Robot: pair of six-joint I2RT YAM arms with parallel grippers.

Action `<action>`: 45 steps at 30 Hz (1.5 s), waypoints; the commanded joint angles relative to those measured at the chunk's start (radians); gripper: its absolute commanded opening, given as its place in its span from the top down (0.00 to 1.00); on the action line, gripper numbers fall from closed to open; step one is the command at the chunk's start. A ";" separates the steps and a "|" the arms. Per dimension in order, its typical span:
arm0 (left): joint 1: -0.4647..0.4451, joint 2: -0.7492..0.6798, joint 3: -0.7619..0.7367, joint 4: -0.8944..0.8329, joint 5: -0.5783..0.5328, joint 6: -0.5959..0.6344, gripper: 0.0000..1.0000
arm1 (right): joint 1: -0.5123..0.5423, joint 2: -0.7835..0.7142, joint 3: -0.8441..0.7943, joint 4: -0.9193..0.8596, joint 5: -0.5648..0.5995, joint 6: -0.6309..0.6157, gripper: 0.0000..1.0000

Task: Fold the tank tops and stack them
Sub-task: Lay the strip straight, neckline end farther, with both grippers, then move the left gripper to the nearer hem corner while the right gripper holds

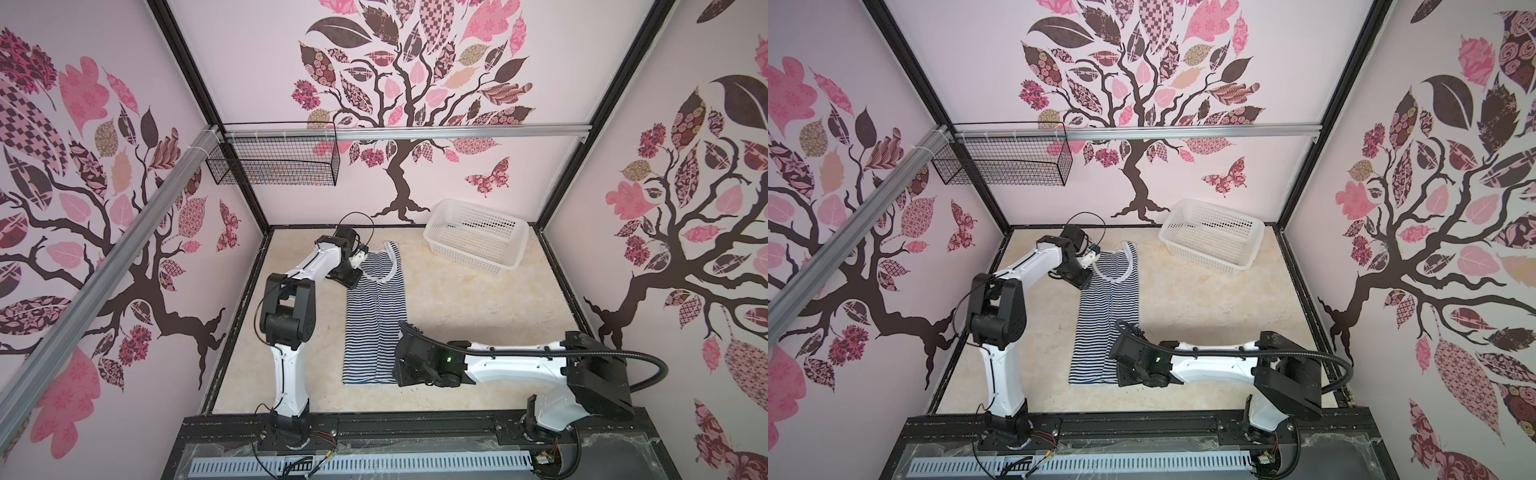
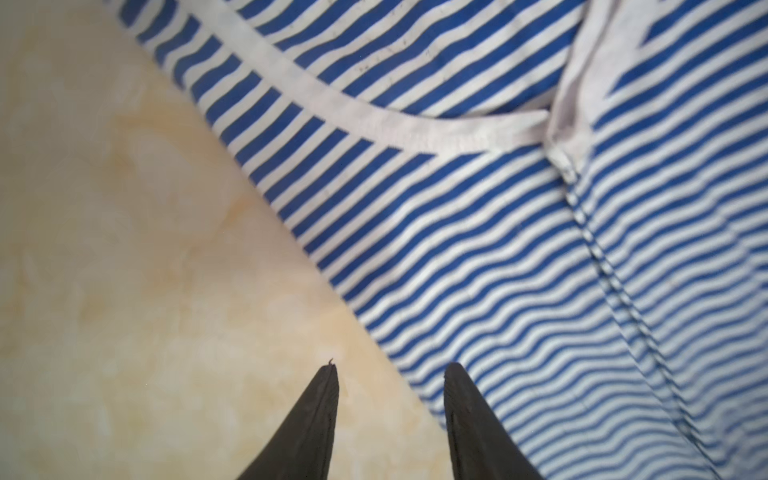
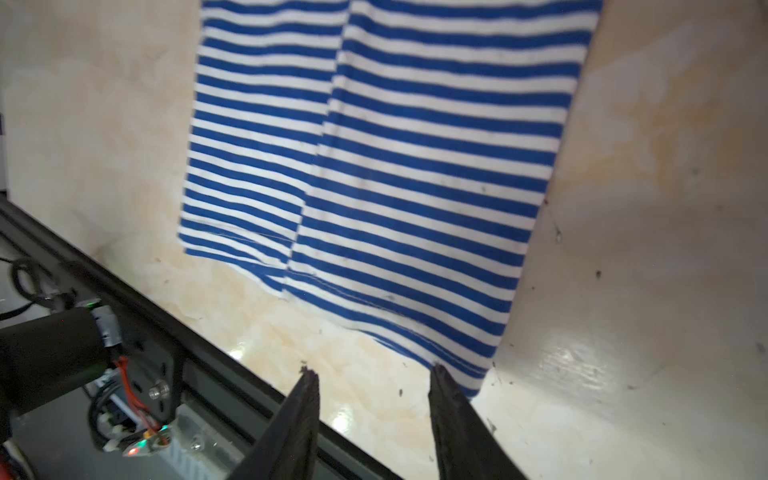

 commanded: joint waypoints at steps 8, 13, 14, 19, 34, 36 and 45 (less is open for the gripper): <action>0.010 -0.536 -0.498 0.118 -0.016 0.074 0.50 | -0.045 -0.110 -0.011 -0.118 0.073 -0.046 0.41; -0.005 -0.837 -0.773 0.159 -0.024 0.156 0.50 | -0.125 -0.214 -0.132 -0.032 0.007 -0.032 0.35; -0.010 -0.891 -0.812 0.153 -0.025 0.168 0.50 | -0.140 -0.232 -0.160 -0.006 -0.012 -0.023 0.34; -0.048 -1.158 -0.967 0.081 0.026 0.204 0.49 | -0.170 -0.275 -0.282 0.140 -0.076 0.022 0.31; -0.092 -1.225 -1.083 -0.001 0.074 0.420 0.51 | -0.175 -0.124 -0.321 0.321 -0.207 0.101 0.34; -0.096 -1.228 -1.097 -0.008 0.087 0.448 0.50 | -0.175 -0.111 -0.320 0.323 -0.220 0.101 0.34; -0.159 -1.215 -1.126 -0.050 0.104 0.548 0.46 | -0.175 -0.057 -0.307 0.329 -0.251 0.102 0.36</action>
